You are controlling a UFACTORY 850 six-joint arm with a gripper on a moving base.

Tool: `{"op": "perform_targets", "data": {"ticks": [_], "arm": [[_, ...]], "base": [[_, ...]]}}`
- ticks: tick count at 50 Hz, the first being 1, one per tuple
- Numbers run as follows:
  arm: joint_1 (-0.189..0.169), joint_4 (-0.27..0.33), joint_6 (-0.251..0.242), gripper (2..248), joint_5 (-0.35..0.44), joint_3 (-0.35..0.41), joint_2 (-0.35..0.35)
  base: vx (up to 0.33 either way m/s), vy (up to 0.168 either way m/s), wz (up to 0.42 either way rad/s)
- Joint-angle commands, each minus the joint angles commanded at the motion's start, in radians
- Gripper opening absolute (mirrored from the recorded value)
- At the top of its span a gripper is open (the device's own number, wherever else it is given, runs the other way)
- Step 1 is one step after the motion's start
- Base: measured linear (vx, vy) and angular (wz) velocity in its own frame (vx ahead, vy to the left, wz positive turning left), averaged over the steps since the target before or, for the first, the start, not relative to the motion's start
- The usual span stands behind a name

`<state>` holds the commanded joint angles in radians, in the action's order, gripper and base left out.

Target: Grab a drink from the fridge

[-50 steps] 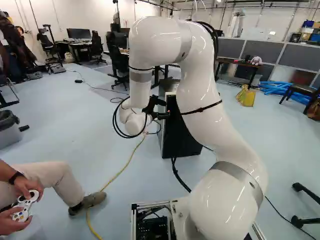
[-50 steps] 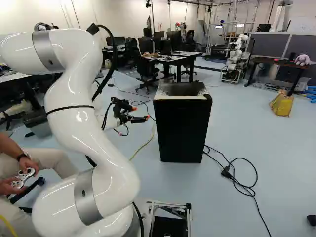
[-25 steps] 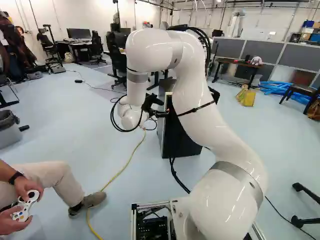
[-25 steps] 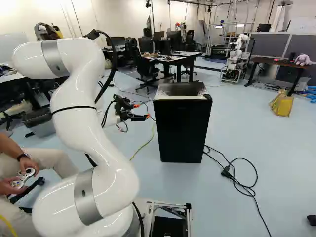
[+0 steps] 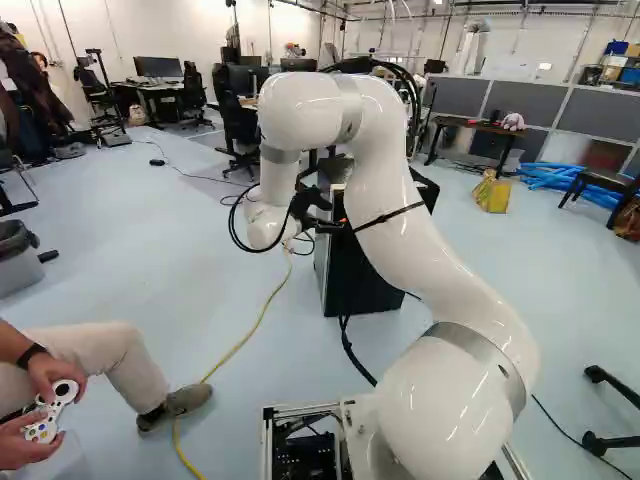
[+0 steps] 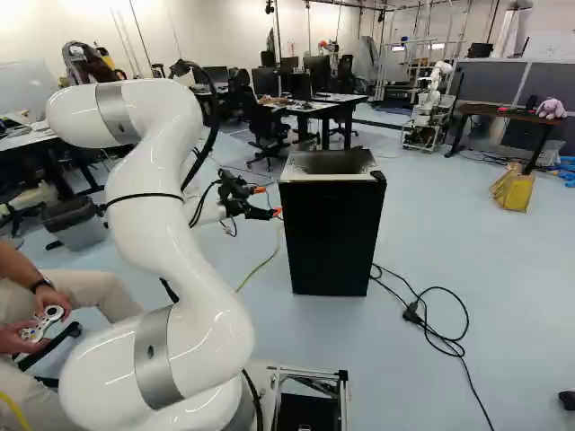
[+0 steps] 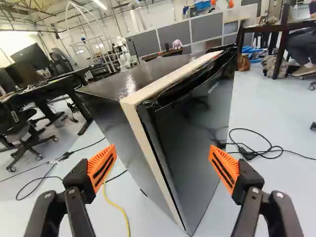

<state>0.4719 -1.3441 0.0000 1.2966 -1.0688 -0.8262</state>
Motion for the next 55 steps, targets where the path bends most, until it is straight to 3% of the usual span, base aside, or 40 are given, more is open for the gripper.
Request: {"op": "perform_targets", "data": {"ticks": [55], "arm": [[-0.060,-0.011,-0.011,247,0.000,-0.042,-0.022]], "base": [[0.000,0.000,0.000]]}}
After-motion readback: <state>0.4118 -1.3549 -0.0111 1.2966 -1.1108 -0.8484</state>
